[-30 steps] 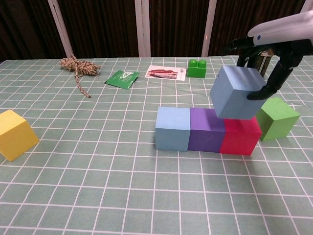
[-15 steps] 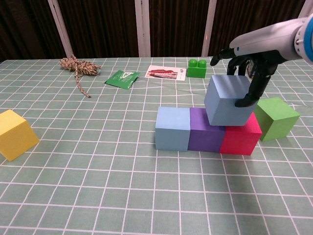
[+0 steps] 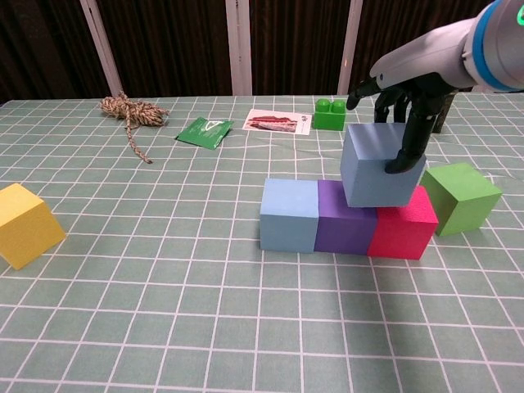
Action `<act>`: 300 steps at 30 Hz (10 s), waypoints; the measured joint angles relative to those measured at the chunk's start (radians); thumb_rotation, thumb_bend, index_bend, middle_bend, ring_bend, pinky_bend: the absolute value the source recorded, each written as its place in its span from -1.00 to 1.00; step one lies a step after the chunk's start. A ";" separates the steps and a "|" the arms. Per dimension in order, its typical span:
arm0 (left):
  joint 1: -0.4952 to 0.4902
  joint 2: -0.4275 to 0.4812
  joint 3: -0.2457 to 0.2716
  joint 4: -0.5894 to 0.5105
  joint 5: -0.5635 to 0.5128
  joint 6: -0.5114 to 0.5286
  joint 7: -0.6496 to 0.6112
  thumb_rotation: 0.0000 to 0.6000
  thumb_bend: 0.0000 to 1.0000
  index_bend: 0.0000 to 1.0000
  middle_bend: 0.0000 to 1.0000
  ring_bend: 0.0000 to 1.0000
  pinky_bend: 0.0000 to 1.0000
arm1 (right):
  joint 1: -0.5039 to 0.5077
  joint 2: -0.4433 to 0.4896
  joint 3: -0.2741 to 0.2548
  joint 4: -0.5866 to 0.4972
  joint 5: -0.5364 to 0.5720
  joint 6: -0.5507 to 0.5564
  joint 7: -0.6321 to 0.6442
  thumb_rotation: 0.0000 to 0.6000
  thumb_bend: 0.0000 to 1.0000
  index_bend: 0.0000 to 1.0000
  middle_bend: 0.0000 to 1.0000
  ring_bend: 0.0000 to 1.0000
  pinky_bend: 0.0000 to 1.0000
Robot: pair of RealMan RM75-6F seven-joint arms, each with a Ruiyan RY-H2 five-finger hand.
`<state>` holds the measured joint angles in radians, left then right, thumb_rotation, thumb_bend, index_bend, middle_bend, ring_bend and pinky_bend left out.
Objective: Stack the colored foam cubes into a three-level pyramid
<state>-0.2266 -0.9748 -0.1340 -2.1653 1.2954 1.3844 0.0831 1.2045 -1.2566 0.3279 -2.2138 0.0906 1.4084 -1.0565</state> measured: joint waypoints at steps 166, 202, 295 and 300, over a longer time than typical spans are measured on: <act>-0.011 -0.033 0.022 0.012 -0.021 -0.012 0.107 1.00 -0.83 -1.00 -1.00 -1.00 -1.00 | -0.423 0.307 -0.238 0.001 -0.561 -0.120 0.468 1.00 -0.66 -1.00 -1.00 -1.00 -1.00; -0.346 0.033 0.054 0.266 -0.086 -0.514 0.380 1.00 -0.96 -1.00 -0.68 -1.00 -1.00 | -0.679 0.259 -0.245 0.125 -0.848 -0.131 0.724 1.00 -0.66 -1.00 -1.00 -1.00 -1.00; -0.651 -0.407 -0.043 0.315 -0.806 -0.298 0.691 1.00 -0.26 -0.98 -0.51 -1.00 -1.00 | -0.746 0.216 -0.170 0.151 -0.858 -0.175 0.727 1.00 -0.66 -1.00 -1.00 -1.00 -1.00; -0.695 -0.455 -0.061 0.314 -0.865 -0.254 0.729 1.00 -0.26 -0.98 -0.53 -1.00 -1.00 | -0.747 0.219 -0.169 0.149 -0.862 -0.178 0.730 1.00 -0.66 -1.00 -1.00 -1.00 -1.00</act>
<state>-0.9217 -1.4302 -0.1946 -1.8513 0.4307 1.1305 0.8118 0.4575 -1.0376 0.1591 -2.0652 -0.7717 1.2300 -0.3267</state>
